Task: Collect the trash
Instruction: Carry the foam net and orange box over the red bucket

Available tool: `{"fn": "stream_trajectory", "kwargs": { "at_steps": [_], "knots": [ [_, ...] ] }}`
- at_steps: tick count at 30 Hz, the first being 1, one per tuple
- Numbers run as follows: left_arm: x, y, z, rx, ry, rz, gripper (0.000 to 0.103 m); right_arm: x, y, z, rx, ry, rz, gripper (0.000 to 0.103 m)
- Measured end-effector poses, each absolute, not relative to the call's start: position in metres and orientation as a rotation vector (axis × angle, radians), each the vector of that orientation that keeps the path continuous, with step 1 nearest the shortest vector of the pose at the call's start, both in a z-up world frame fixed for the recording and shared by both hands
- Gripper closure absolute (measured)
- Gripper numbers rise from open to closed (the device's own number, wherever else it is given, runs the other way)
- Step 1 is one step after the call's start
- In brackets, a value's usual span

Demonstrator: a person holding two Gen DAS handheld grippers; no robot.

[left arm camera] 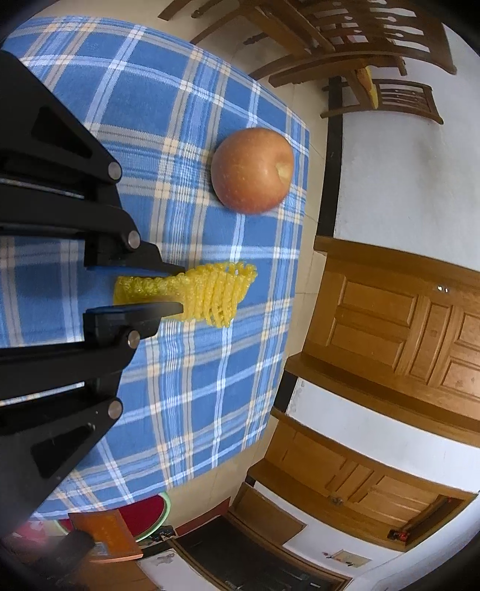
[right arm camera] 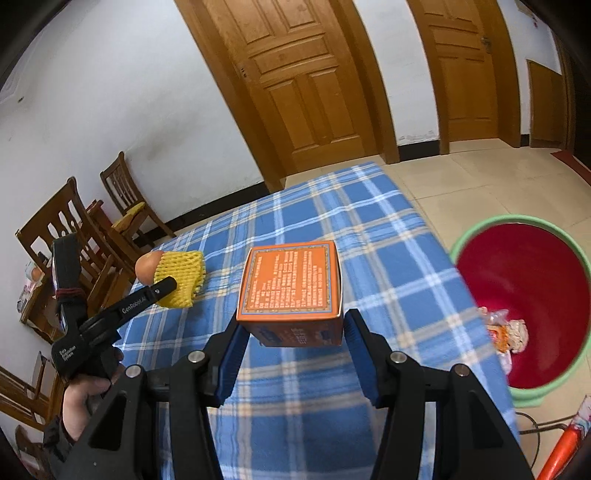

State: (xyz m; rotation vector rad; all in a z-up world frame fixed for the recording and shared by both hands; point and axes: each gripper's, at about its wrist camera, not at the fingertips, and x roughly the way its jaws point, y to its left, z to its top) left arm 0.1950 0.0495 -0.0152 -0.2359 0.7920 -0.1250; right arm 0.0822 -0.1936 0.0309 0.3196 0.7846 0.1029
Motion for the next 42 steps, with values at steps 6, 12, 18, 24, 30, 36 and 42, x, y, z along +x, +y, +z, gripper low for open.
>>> {"fn": "stream_trajectory", "kwargs": {
  "at_steps": [6, 12, 18, 24, 30, 36, 42],
  "knots": [
    [0.18, 0.03, -0.001, -0.212, 0.775, -0.159, 0.092, 0.06, -0.218, 0.035, 0.349, 0.761, 0.066, 0.047],
    [0.166, 0.008, 0.01, -0.216, 0.777, -0.214, 0.092, 0.042, -0.24, 0.034, 0.385, 0.745, 0.041, 0.047],
    [0.153, -0.022, 0.018, -0.204, 0.783, -0.288, 0.092, 0.027, -0.264, 0.036, 0.416, 0.724, 0.011, 0.047],
    [0.145, -0.054, 0.026, -0.181, 0.789, -0.353, 0.092, 0.012, -0.287, 0.036, 0.446, 0.708, -0.025, 0.047],
    [0.138, -0.086, 0.029, -0.153, 0.801, -0.417, 0.092, 0.0, -0.307, 0.034, 0.477, 0.698, -0.06, 0.047],
    [0.135, -0.118, 0.03, -0.118, 0.819, -0.474, 0.092, -0.009, -0.329, 0.029, 0.505, 0.693, -0.098, 0.047],
    [0.135, -0.147, 0.028, -0.077, 0.828, -0.518, 0.092, -0.014, -0.345, 0.025, 0.528, 0.69, -0.129, 0.047]
  ]
}}
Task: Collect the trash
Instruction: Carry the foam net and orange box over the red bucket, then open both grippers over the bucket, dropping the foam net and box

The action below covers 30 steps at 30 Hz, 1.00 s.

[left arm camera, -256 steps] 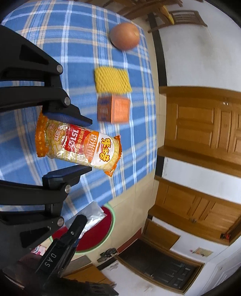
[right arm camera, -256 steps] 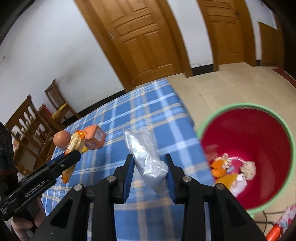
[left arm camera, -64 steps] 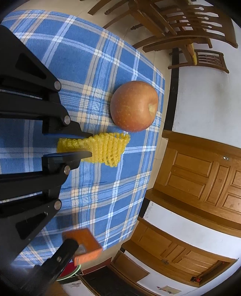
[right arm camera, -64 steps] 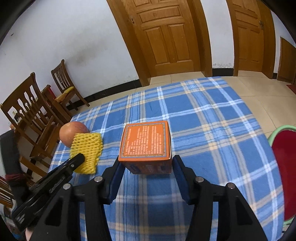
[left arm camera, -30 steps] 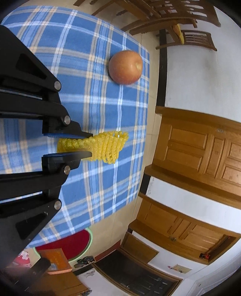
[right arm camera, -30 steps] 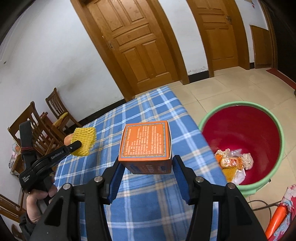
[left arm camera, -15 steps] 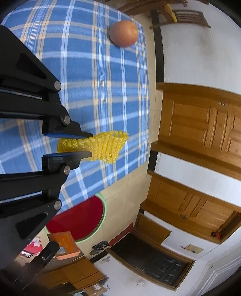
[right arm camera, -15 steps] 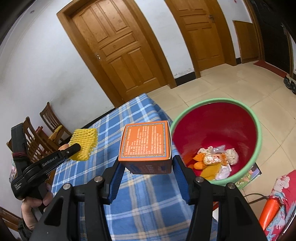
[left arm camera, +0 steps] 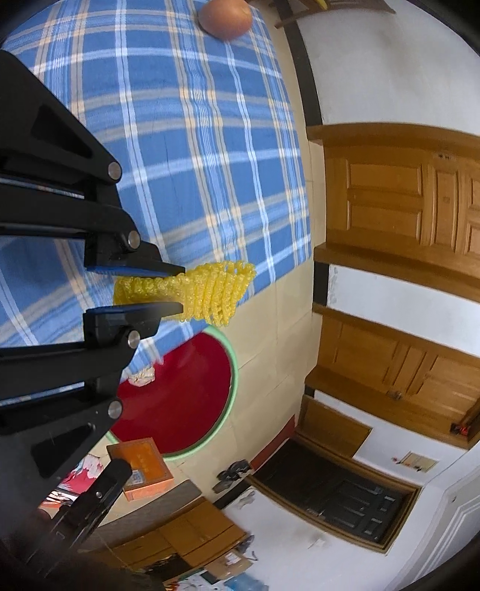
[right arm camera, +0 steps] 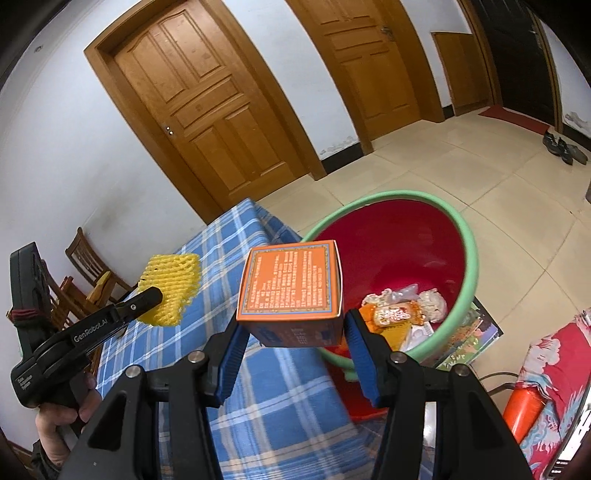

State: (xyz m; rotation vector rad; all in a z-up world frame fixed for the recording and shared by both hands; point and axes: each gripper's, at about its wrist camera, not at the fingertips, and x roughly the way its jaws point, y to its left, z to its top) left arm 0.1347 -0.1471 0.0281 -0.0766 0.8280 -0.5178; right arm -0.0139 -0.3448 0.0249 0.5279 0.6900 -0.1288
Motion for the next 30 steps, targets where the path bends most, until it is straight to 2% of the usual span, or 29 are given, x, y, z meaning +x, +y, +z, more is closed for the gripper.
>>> {"fn": "stream_trajectory", "kwargs": {
  "at_steps": [30],
  "knots": [
    [0.144, -0.253, -0.02, 0.079, 0.906, -0.661, 0.092, -0.018, -0.402, -0.02, 0.619, 0.761, -0.259, 0.047]
  ]
}}
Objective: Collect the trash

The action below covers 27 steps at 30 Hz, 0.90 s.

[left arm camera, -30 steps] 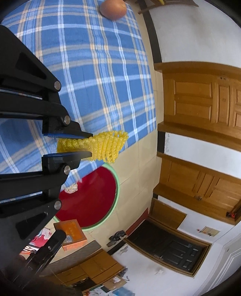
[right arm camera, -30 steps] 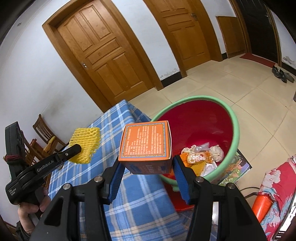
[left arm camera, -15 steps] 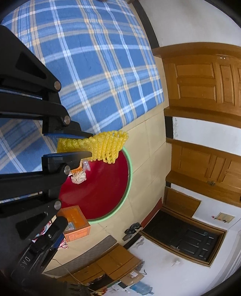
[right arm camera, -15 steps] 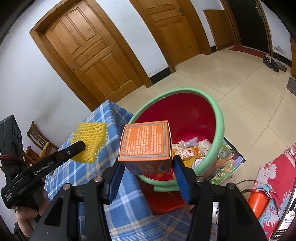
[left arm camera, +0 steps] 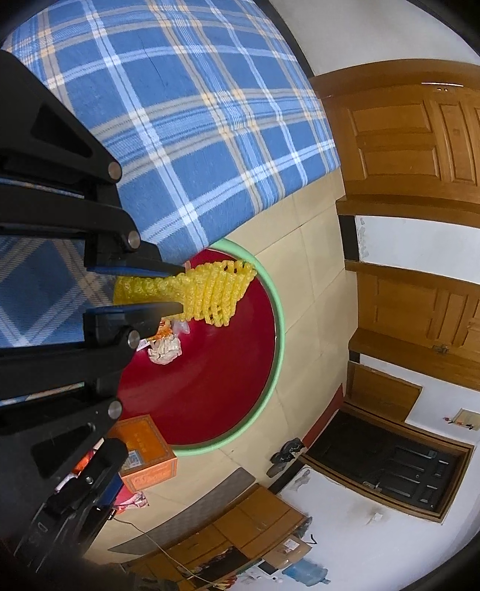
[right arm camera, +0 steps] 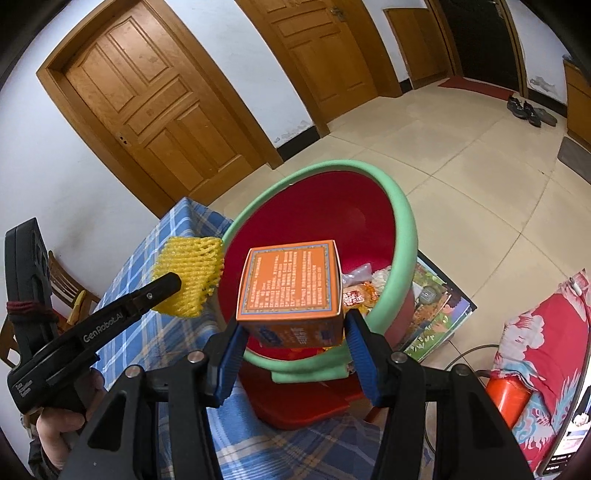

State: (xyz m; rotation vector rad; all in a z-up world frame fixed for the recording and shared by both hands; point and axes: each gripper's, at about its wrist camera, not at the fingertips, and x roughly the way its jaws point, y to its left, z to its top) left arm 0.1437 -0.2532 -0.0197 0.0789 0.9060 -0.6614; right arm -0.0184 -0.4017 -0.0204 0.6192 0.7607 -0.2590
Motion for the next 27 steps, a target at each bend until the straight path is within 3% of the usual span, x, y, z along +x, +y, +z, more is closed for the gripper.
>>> {"fn": "stream_trajectory", "kwargs": {
  "at_steps": [4, 6, 8, 11, 16, 22, 27],
  "knots": [
    [0.144, -0.258, -0.023, 0.092, 0.906, -0.661, 0.092, -0.018, -0.406, -0.023, 0.629, 0.766, -0.273, 0.046],
    [0.143, -0.259, -0.023, 0.094, 0.911, -0.664, 0.087, -0.018, -0.408, -0.024, 0.633, 0.768, -0.279, 0.046],
    [0.141, -0.259, -0.023, 0.093, 0.911, -0.662, 0.075, -0.018, -0.409, -0.025, 0.637, 0.77, -0.287, 0.045],
    [0.138, -0.259, -0.021, 0.1, 0.903, -0.658, 0.068, -0.018, -0.411, -0.026, 0.644, 0.771, -0.299, 0.045],
    [0.134, -0.255, -0.017, 0.102, 0.896, -0.65, 0.066, -0.019, -0.411, -0.025, 0.65, 0.764, -0.299, 0.034],
    [0.131, -0.24, -0.014, 0.095, 0.898, -0.616, 0.065, -0.022, -0.407, -0.019, 0.647, 0.748, -0.298, 0.026],
    [0.127, -0.223, -0.009, 0.08, 0.891, -0.567, 0.057, -0.023, -0.399, -0.013, 0.629, 0.74, -0.285, 0.023]
  ]
}}
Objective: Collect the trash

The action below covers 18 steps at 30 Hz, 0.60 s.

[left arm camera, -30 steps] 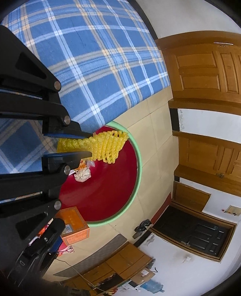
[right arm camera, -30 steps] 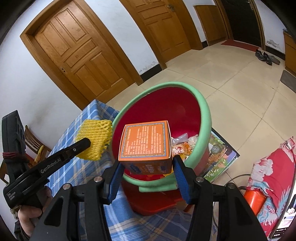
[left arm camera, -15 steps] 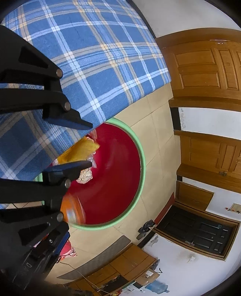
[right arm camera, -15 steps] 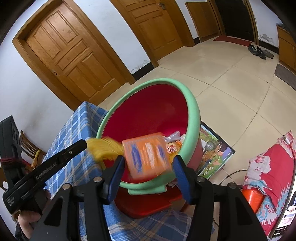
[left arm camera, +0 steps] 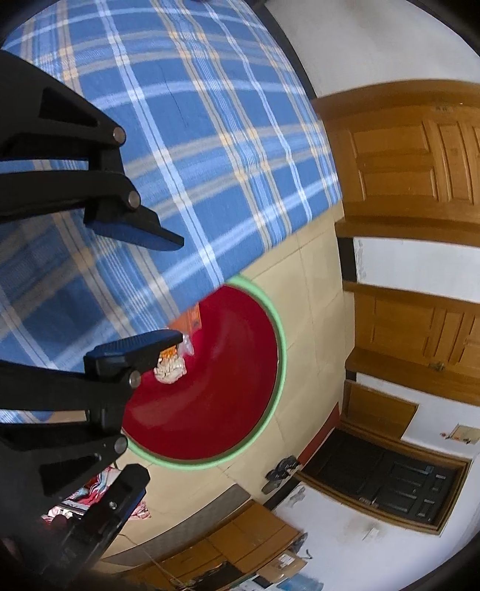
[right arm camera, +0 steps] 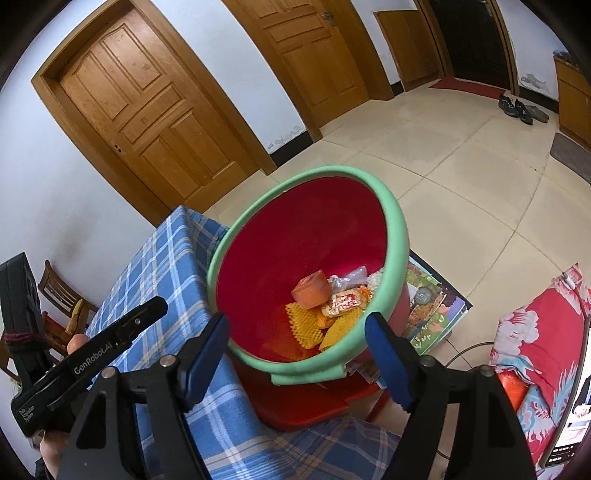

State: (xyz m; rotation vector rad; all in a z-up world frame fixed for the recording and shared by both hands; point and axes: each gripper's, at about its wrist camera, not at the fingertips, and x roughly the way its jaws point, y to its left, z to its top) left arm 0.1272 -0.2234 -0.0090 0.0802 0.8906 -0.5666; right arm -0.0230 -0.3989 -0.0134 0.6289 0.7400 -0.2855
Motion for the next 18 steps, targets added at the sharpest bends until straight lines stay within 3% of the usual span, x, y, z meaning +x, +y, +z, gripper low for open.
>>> {"fn": "stream_trajectory", "kwargs": {
  "at_steps": [15, 18],
  "knots": [
    [0.103, -0.15, 0.01, 0.041, 0.848, -0.446, 0.045, -0.027, -0.353, 0.012, 0.534, 0.717, -0.206, 0.017],
    [0.096, -0.135, 0.014, 0.027, 0.836, -0.418, 0.038, -0.028, -0.342, 0.018, 0.513, 0.71, -0.184, 0.015]
  ]
}}
